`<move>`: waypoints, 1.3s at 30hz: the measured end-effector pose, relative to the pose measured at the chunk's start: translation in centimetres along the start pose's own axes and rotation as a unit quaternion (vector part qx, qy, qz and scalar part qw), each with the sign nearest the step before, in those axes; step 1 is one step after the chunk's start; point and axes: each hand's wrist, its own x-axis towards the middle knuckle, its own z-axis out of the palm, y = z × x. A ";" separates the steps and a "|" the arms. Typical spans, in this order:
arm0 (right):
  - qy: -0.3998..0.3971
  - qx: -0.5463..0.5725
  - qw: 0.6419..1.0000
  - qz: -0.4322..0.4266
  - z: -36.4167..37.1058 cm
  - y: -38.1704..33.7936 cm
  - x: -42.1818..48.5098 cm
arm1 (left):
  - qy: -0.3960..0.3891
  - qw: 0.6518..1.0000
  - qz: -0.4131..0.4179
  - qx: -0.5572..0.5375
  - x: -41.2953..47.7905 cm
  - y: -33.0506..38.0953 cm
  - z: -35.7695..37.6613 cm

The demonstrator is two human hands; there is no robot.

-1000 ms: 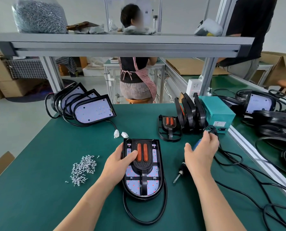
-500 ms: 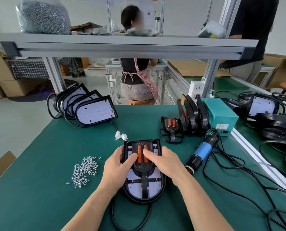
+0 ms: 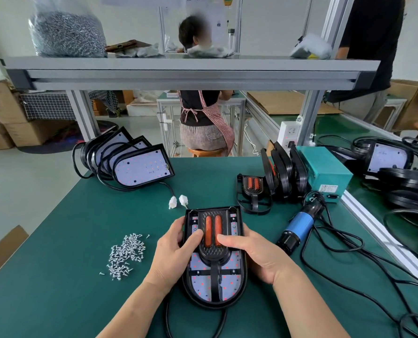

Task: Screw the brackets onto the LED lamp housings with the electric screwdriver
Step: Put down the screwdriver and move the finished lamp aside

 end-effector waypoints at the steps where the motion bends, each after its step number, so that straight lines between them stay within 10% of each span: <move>1: 0.001 -0.002 1.000 0.000 -0.1 0.1 0.0 | -0.001 1.000 0.000 -0.008 0.0 0.1 -0.1; 26: 0.077 0.031 0.987 -0.134 -0.2 -0.8 -0.5 | 0.033 0.994 -0.067 -0.084 0.0 0.2 -0.5; 39: 0.311 0.083 0.885 -0.335 -7.4 -7.3 -5.6 | 0.009 0.992 -0.008 0.125 -0.3 0.2 -0.3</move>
